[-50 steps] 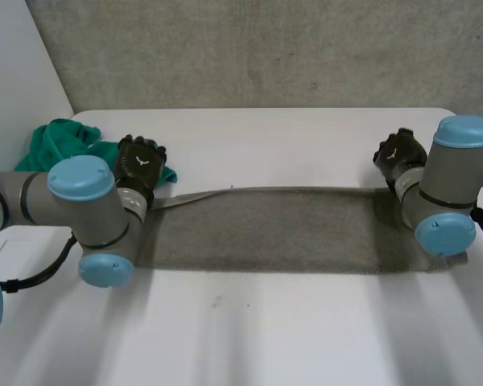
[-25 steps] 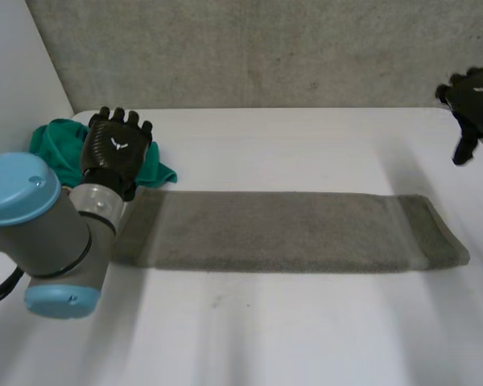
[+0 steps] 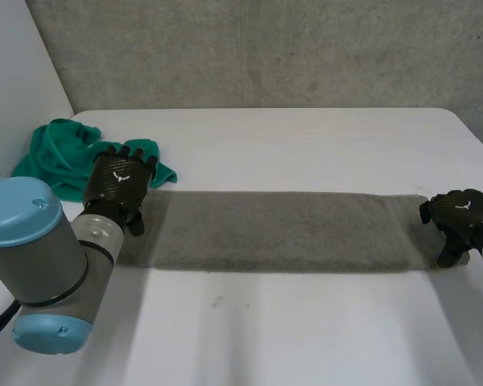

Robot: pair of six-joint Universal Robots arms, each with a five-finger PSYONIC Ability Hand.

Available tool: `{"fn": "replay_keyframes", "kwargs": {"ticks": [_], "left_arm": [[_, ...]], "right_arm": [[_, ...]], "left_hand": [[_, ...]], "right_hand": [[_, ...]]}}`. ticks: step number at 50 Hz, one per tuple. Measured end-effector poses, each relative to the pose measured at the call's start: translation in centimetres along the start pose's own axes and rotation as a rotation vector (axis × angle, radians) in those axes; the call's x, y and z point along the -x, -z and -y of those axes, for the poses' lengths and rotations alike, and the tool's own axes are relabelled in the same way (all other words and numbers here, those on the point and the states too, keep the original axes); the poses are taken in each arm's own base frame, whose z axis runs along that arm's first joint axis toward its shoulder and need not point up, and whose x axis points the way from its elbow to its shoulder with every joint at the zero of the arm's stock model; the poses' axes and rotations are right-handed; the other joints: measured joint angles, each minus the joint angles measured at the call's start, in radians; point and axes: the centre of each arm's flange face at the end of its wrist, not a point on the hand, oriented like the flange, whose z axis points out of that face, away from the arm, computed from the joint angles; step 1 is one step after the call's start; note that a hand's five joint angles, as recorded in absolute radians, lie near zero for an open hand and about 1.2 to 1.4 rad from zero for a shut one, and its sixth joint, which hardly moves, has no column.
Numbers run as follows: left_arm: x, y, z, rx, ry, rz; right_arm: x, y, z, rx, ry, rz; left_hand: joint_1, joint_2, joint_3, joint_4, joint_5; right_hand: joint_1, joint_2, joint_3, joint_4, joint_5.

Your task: Fold the laundry.

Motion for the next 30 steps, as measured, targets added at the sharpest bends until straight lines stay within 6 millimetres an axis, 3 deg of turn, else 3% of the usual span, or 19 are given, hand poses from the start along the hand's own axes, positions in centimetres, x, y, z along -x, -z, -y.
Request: {"fn": "replay_keyframes", "kwargs": {"ticks": [15,16,18,21,26,30], "left_arm": [[0.0,-0.1,-0.3,0.005,-0.002,-0.006],[0.0,-0.1,-0.3,0.005,-0.002,-0.007],[0.0,-0.1,-0.3,0.005,-0.002,-0.008],[-0.1,-0.1,-0.3,0.005,-0.003,-0.009],[-0.1,0.0,-0.3,0.005,-0.003,-0.010],[-0.1,0.0,-0.2,0.003,-0.002,-0.008]], "right_arm": [[0.6,-2.1,-2.1,0.023,-0.005,0.012],[0.6,-2.2,-2.1,0.025,-0.005,0.013],[0.5,-2.4,-2.3,0.030,-0.002,0.011],[0.2,-2.5,-2.4,0.033,0.000,0.001],[-1.4,-2.5,-2.7,0.040,0.001,-0.052],[-4.0,-2.3,-2.8,0.044,0.011,-0.135]], "left_hand": [[0.000,0.000,0.000,0.000,0.000],[0.000,0.000,0.000,0.000,0.000],[0.000,0.000,0.000,0.000,0.000],[0.000,0.000,0.000,0.000,0.000],[0.000,0.000,0.000,0.000,0.000],[0.000,0.000,0.000,0.000,0.000]], "right_hand": [[0.046,0.048,0.054,0.053,0.052],[0.110,0.114,0.118,0.117,0.113],[0.414,0.503,0.497,0.485,0.460],[0.498,0.627,0.626,0.631,0.614],[0.503,0.627,0.639,0.646,0.625],[0.503,0.627,0.639,0.647,0.625]]}}
